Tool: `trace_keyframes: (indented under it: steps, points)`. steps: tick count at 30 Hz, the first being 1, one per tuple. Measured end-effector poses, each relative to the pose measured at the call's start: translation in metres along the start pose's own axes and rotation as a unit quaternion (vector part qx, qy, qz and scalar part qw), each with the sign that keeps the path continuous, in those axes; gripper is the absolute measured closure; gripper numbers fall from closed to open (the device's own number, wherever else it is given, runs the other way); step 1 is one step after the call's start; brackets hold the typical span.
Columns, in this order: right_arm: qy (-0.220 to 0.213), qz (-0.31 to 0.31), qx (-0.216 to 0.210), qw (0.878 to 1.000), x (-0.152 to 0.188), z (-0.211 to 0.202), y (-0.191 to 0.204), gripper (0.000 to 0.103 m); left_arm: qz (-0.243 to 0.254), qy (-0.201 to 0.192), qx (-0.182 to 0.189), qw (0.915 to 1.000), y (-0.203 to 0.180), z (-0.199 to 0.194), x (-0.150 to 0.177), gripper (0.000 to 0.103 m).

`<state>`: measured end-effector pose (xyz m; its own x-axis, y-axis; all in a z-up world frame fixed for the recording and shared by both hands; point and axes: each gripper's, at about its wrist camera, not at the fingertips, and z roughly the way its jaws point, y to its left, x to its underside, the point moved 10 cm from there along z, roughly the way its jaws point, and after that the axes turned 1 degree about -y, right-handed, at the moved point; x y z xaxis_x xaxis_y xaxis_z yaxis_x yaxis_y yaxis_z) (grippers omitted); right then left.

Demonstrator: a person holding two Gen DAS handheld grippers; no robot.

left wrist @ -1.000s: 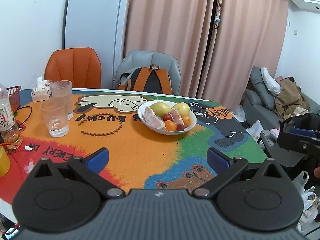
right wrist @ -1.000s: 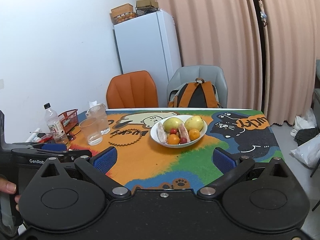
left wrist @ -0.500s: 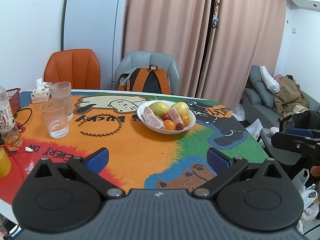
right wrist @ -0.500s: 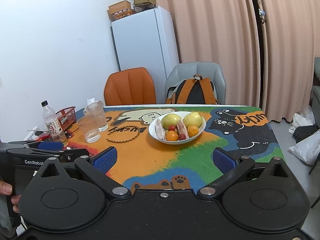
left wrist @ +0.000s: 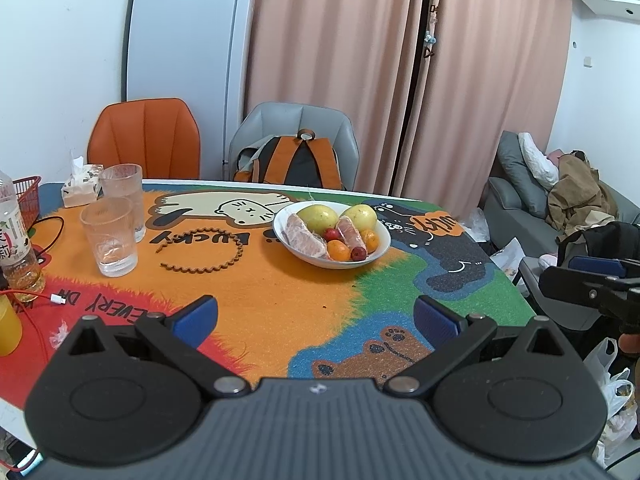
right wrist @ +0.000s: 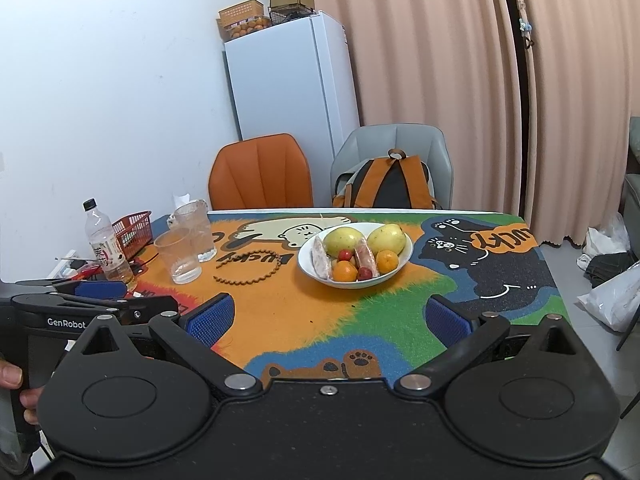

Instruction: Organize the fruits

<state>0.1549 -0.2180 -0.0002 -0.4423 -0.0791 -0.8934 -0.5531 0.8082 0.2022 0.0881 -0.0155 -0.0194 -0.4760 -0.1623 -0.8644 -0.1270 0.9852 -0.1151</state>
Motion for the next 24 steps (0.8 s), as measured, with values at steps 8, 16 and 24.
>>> trace_keyframes:
  steps: [8, 16, 24]
  points:
    - [0.0, -0.003, 0.0, 1.0, 0.0007, 0.0008, 0.0001, 0.0, -0.001, 0.0, -0.001, 1.0, 0.0003, -0.0008, -0.0009, 0.0]
    - [-0.001, -0.004, -0.001, 1.0, 0.0003, -0.0004, 0.0011, 0.0, -0.001, 0.0, -0.001, 1.0, 0.0004, -0.0009, -0.0009, 0.0]
    - [0.0, -0.005, -0.001, 1.0, 0.0003, -0.0005, 0.0015, 0.0, -0.001, -0.001, -0.001, 1.0, 0.0005, -0.0012, -0.0009, 0.0]
